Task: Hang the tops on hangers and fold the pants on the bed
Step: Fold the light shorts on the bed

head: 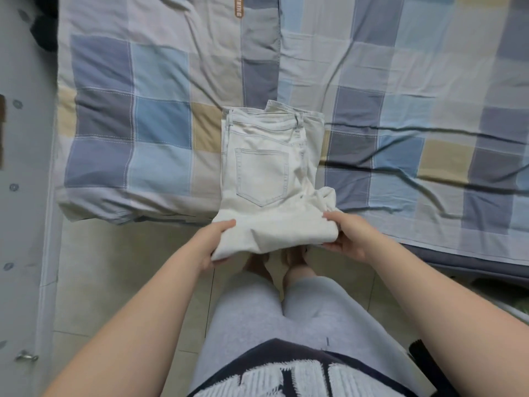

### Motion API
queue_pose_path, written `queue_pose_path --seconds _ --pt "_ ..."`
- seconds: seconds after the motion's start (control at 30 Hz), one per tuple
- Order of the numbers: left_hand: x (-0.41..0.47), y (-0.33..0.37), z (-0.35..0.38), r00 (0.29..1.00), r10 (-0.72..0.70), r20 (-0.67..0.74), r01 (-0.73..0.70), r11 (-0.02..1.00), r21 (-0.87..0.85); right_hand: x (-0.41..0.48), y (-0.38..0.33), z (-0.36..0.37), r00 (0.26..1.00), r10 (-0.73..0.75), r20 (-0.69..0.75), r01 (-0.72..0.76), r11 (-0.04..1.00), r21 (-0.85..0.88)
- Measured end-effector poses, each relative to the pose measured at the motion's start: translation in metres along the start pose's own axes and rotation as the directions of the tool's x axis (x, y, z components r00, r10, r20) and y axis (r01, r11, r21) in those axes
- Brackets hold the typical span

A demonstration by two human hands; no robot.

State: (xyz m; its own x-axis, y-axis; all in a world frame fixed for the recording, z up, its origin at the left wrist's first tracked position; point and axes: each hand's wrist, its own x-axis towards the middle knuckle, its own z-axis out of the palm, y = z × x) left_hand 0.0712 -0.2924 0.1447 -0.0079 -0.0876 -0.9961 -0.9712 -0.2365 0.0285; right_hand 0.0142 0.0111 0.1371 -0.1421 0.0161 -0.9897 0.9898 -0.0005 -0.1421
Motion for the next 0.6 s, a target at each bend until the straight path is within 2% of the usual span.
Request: queue_pose_path --seconds 0.13,0.3,0.5,0.6 --pt "0.009 0.064 0.014 0.998 0.033 0.046 -0.021 0.973 -0.230 0.015 -0.055 0.011 0.999 -0.011 -0.040 0.018 0.987 0.159" --pt "0.026 0.137 0.027 0.993 0.061 0.102 -0.015 0.915 -0.402 0.045 -0.122 0.024 0.997 -0.073 -0.016 0.074 0.952 0.297" --pt "0.054 0.205 0.048 0.981 0.183 0.059 -0.141 0.891 -0.431 0.095 -0.188 0.037 0.988 -0.153 -0.035 0.156 0.925 0.348" --pt "0.079 0.224 0.066 0.957 0.287 0.027 -0.262 0.904 -0.338 0.129 -0.197 0.042 0.977 -0.210 -0.036 0.211 0.924 0.319"
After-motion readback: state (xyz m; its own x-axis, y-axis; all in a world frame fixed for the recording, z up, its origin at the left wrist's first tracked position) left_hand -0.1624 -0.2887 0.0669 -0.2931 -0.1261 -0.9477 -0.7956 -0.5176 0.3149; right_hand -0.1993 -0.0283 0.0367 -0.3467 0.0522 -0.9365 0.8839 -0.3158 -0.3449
